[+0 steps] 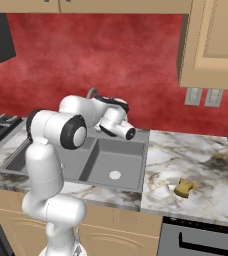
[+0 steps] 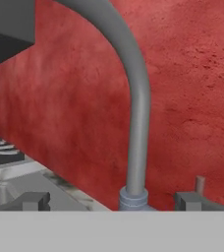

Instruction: Soak the sponge with water for a few seconds and then drop it inside the sink.

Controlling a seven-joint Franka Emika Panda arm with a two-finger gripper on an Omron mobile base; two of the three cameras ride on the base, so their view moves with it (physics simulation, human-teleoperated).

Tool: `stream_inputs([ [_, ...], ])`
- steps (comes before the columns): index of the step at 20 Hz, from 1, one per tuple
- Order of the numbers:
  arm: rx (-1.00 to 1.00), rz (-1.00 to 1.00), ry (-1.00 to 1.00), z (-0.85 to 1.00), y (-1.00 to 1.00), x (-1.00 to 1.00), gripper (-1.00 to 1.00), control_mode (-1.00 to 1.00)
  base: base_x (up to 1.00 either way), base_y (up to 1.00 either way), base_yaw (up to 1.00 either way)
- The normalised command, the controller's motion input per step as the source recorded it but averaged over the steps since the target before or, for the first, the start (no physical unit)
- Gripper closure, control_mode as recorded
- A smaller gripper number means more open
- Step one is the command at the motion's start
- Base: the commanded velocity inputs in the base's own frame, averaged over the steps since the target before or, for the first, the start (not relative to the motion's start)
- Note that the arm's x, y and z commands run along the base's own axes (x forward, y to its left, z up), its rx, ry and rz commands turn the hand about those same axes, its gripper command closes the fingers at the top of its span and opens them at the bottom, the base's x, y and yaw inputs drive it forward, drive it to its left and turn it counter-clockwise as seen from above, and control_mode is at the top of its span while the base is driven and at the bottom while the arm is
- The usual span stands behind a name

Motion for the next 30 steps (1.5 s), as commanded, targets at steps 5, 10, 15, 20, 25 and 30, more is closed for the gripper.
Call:
stream_inputs([
  [5,0.0,0.0,0.0,0.0,-0.07,0.25,-1.0,-1.0,0.0,0.0,0.0],
  [10,0.0,0.0,0.0,0.0,-0.18,0.26,-1.0,-1.0,0.0,0.0,0.0],
  [15,0.0,0.0,0.0,-0.01,-0.15,0.23,-1.0,-1.0,0.0,0.0,0.0],
  [20,0.0,0.0,0.0,-0.03,-0.01,0.21,-1.0,-1.0,0.0,0.0,0.0],
  [25,0.0,0.0,0.0,-0.03,0.01,0.11,-1.0,-1.0,0.0,0.0,0.0],
  [30,0.0,0.0,0.0,-0.09,0.02,0.15,-1.0,-1.0,0.0,0.0,0.0],
])
